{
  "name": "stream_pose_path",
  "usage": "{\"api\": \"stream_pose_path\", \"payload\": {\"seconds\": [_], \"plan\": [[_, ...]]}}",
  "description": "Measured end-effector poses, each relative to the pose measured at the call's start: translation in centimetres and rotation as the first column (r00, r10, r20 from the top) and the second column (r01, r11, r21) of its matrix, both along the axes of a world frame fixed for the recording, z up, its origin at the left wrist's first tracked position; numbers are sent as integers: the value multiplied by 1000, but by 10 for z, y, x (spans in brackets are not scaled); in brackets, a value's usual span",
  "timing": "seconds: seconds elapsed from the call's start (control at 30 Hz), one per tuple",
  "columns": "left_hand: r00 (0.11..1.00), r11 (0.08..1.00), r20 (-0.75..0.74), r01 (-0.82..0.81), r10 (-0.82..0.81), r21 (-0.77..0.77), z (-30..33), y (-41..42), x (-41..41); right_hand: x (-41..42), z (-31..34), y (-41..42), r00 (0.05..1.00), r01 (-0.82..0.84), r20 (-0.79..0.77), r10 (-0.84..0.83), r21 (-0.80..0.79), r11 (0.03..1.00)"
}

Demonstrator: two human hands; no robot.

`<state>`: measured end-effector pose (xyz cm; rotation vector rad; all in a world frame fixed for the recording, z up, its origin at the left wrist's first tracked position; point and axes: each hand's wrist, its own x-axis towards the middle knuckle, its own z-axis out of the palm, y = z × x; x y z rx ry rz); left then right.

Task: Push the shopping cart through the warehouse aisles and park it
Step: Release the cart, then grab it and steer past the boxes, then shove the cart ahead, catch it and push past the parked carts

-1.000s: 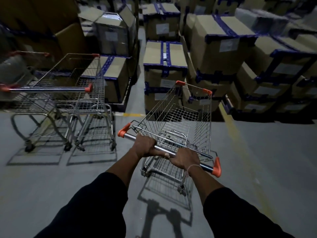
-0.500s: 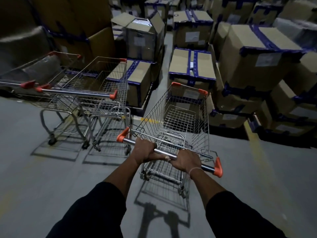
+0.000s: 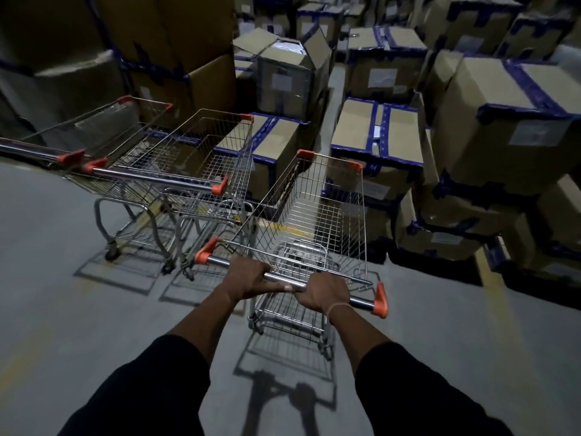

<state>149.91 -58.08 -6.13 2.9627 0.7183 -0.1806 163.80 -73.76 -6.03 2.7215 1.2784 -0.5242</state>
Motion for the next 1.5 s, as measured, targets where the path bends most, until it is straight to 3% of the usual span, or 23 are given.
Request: {"api": "stream_pose_path", "payload": {"seconds": [0.27,0.6,0.83,1.03,1.23,1.4,1.5], "plan": [[993,997,-83,-80,81,14,5,34,8,18,-5,43,995,-92,29,92,12,996],[987,976,15,-156,160,-154,-5,68,23,39,-5,84,988,-145,59,145,-5,989],[983,972,-44,-184,179,-144,1,76,19,33,-10,96,990,-126,58,127,-20,992],[961,956,43,-266,273,-126,-13,50,9,32,-8,89,983,-148,108,146,11,989],[956,969,197,-184,215,-166,-20,43,-62,8,0,86,961,-262,146,237,192,946],[943,937,133,-272,305,-219,-32,62,-161,-69,3,100,956,-287,150,253,288,914],[919,903,126,-329,374,-276,-31,73,-234,-123,3,118,967,-257,74,246,297,920]]}}
